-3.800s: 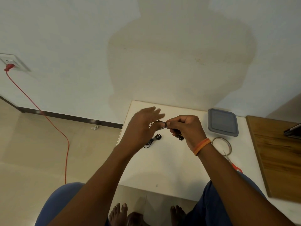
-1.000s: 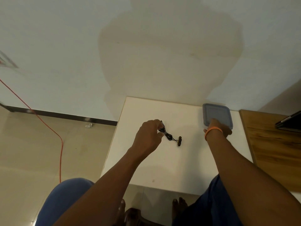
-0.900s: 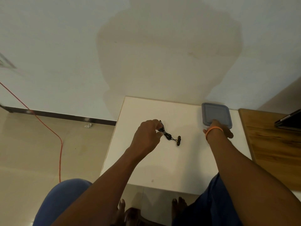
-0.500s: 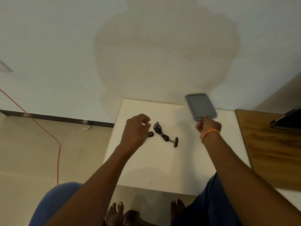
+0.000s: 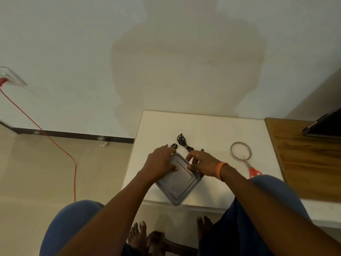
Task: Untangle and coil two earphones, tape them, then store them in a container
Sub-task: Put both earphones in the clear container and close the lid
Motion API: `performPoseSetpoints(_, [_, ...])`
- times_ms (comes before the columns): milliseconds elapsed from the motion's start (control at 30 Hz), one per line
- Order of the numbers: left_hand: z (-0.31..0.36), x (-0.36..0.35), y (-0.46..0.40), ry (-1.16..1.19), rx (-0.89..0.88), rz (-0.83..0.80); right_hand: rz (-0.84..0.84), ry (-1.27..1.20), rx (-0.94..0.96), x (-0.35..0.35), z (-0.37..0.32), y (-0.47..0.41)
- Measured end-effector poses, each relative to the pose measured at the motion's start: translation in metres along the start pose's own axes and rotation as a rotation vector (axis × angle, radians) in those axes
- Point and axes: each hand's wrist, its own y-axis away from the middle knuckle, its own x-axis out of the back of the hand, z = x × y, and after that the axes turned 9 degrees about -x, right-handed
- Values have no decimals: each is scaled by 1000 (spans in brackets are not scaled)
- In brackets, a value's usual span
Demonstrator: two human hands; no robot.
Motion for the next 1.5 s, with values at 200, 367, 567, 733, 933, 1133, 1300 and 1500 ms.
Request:
performPoseSetpoints(200, [8,-23,-6,-156,-53,-142,92,152,-13,-8,9,-6])
performPoseSetpoints(367, [5,-29,-13,6,72,-85,246,197,-85,-15,18,-9])
performPoseSetpoints(567, [2,-33,-13,98,146,-74,287,46,-333,-14,24,-3])
performPoseSetpoints(733, [7,-35,-5,119,185,-39,309,3,-399,-16,21,2])
performPoseSetpoints(933, [9,-37,-4,120,204,-13,245,100,-476,-21,14,-3])
performPoseSetpoints(1133, [9,-42,-6,104,197,-7,261,201,-468,-22,13,-5])
performPoseSetpoints(1300, [4,-42,-11,126,157,-29,338,188,-378,-15,13,-1])
performPoseSetpoints(1500, [8,-42,-13,97,69,-7,287,-42,-437,-7,16,2])
